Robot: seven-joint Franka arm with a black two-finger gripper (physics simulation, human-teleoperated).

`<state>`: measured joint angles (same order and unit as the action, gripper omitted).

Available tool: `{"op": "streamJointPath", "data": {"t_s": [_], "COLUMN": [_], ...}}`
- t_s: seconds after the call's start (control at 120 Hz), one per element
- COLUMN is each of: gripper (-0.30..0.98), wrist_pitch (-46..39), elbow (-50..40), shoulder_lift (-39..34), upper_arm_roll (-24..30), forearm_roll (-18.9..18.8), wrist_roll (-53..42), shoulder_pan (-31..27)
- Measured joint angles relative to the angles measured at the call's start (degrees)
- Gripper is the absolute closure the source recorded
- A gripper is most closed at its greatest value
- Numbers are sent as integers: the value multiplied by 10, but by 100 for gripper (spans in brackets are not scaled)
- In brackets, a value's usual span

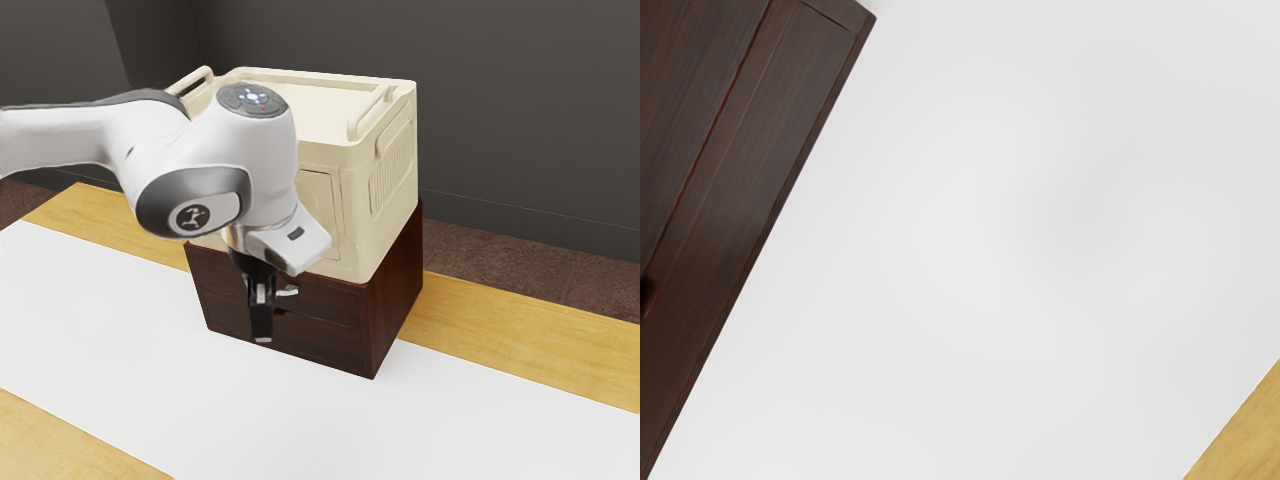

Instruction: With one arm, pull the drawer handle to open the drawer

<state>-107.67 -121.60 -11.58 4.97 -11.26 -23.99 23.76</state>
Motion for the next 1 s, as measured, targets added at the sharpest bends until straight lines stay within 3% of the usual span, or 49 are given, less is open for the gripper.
{"op": "streamJointPath", "data": {"t_s": [0.167, 0.442, 0.725, 0.85, 1.0], "gripper": [0, 0, 0, 0, 0], "wrist_pitch": [-82, -150, -173, -204, -249], "elbow": [-62, -71, -88, -128, -159], "shoulder_lift": [-4, 3, 0, -15, -30], "upper_arm_roll": [37, 16, -40, -112, -125], "forearm_roll": [15, 35, 37, 38, 38], "wrist_roll": [-85, -200, -284, -317, -355], "shoulder_pan": [-68, -75, -66, -15, -20]}}
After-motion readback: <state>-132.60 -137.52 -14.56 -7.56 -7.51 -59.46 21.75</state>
